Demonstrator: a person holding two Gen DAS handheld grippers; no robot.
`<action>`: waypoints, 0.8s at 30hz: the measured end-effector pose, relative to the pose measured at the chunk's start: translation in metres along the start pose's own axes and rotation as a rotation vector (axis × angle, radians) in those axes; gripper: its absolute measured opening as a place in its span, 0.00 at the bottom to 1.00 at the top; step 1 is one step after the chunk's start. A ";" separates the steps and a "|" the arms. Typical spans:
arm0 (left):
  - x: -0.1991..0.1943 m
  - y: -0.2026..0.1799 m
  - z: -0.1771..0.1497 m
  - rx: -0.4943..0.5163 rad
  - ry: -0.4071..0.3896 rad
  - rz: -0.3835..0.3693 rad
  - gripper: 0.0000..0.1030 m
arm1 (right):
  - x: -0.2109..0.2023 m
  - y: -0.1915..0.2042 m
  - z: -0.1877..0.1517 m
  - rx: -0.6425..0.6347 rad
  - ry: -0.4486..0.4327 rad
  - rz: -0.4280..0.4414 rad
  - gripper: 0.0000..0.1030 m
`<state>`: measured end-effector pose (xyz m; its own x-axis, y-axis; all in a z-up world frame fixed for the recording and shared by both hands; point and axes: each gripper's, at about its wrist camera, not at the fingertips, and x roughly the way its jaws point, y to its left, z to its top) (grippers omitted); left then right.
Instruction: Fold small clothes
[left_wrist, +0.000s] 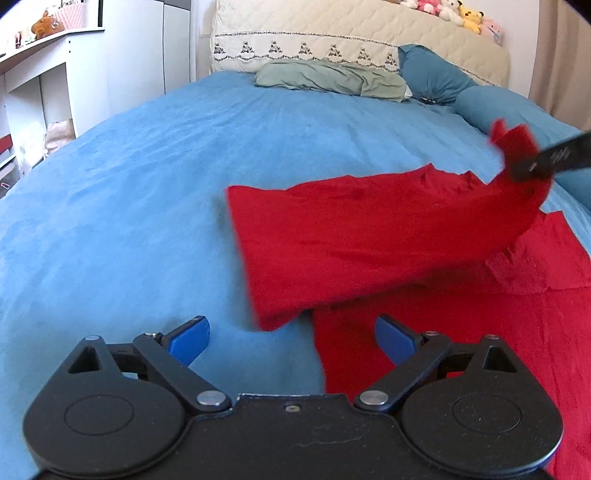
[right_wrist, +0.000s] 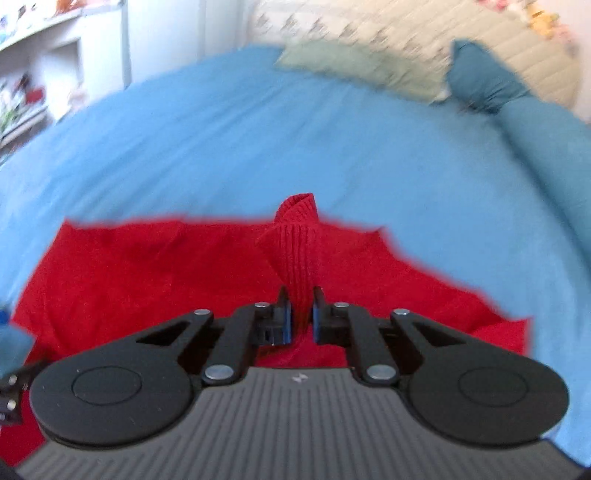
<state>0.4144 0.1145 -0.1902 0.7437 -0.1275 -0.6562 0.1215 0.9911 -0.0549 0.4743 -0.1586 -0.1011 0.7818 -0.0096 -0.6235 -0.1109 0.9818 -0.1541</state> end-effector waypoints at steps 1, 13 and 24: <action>0.000 0.000 0.000 -0.005 -0.006 -0.005 0.95 | -0.003 -0.014 0.004 0.019 -0.018 -0.026 0.24; 0.025 -0.011 0.012 -0.044 -0.019 0.070 0.83 | -0.010 -0.104 -0.025 0.235 -0.014 -0.077 0.24; 0.008 -0.002 -0.004 -0.071 -0.006 0.155 0.73 | 0.009 -0.142 -0.108 0.437 0.063 -0.073 0.29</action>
<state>0.4175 0.1117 -0.1991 0.7539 0.0269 -0.6564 -0.0414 0.9991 -0.0066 0.4304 -0.3188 -0.1676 0.7379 -0.0798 -0.6702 0.2232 0.9660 0.1307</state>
